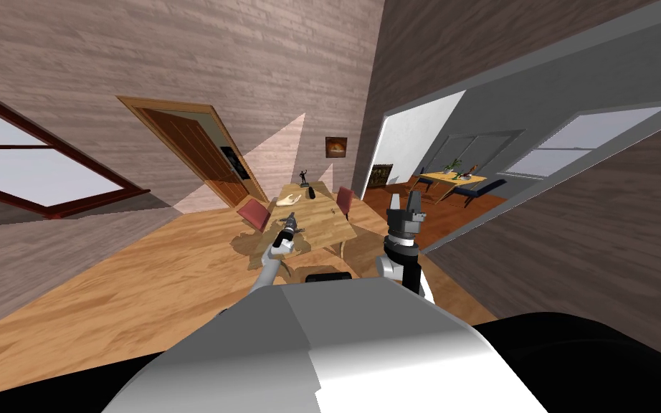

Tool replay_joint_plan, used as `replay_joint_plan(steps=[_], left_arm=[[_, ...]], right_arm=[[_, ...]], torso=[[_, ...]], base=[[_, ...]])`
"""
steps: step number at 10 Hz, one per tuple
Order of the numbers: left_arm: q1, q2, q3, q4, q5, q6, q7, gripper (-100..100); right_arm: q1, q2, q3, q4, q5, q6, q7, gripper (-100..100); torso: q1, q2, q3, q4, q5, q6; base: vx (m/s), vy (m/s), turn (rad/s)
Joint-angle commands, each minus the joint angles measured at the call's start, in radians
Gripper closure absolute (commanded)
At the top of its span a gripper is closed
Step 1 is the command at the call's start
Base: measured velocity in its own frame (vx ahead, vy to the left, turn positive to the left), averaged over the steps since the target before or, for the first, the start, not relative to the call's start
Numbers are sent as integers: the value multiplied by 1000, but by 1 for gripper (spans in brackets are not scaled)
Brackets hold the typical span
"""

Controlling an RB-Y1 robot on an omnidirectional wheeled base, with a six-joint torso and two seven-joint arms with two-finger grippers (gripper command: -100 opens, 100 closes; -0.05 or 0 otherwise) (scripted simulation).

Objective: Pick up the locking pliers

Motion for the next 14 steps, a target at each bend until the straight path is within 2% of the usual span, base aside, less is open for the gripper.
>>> replay_joint_plan(steps=[1,2,3,4,5,6,7,8,9,10,11,12,13,14], left_arm=[[-19,1,2,50,4,6,5,-100],[-19,1,2,57,4,6,5,-100],[-55,0,8,105,9,24,10,-100],[-55,0,8,117,9,24,10,-100],[-91,-1,14,154,15,43,15,-100],[-91,-1,14,178,15,43,15,-100],[-127,-1,19,209,20,61,20,-100],[-127,-1,19,238,20,61,20,-100],[-162,-1,25,265,25,78,25,-100],[-162,-1,25,297,25,78,25,-100],[-196,0,30,323,30,96,30,-100],[-196,0,30,344,30,96,30,-100],[-230,1,36,383,35,112,34,-100],[-230,1,36,412,35,112,34,-100]], right_arm=[[0,0,0,0,0,0,0,0],[0,0,0,0,0,0,0,0],[0,0,0,0,0,0,0,0],[0,0,0,0,0,0,0,0],[0,0,0,0,0,0,0,0],[0,0,0,0,0,0,0,0],[0,0,0,0,0,0,0,0],[0,0,0,0,0,0,0,0],[0,0,0,0,0,0,0,0],[0,0,0,0,0,0,0,0],[0,0,0,0,0,0,0,0],[0,0,0,0,0,0,0,0],[0,0,0,0,0,0,0,0],[0,0,0,0,0,0,0,0]], torso=[[0,0,0,0,0,0],[0,0,0,0,0,0],[0,0,0,0,0,0],[0,0,0,0,0,0],[0,0,0,0,0,0],[0,0,0,0,0,0],[0,0,0,0,0,0],[0,0,0,0,0,0],[0,0,0,0,0,0],[0,0,0,0,0,0],[0,0,0,0,0,0],[0,0,0,0,0,0],[0,0,0,0,0,0],[0,0,0,0,0,0]], base=[[5,-8,14],[0,0,0],[4,-5,31],[5,-6,18],[5,-9,32],[6,-9,13],[5,-7,34],[5,-7,11],[5,-9,28],[6,-8,13],[7,-8,25],[7,-6,17],[7,-8,29],[7,-7,10]])
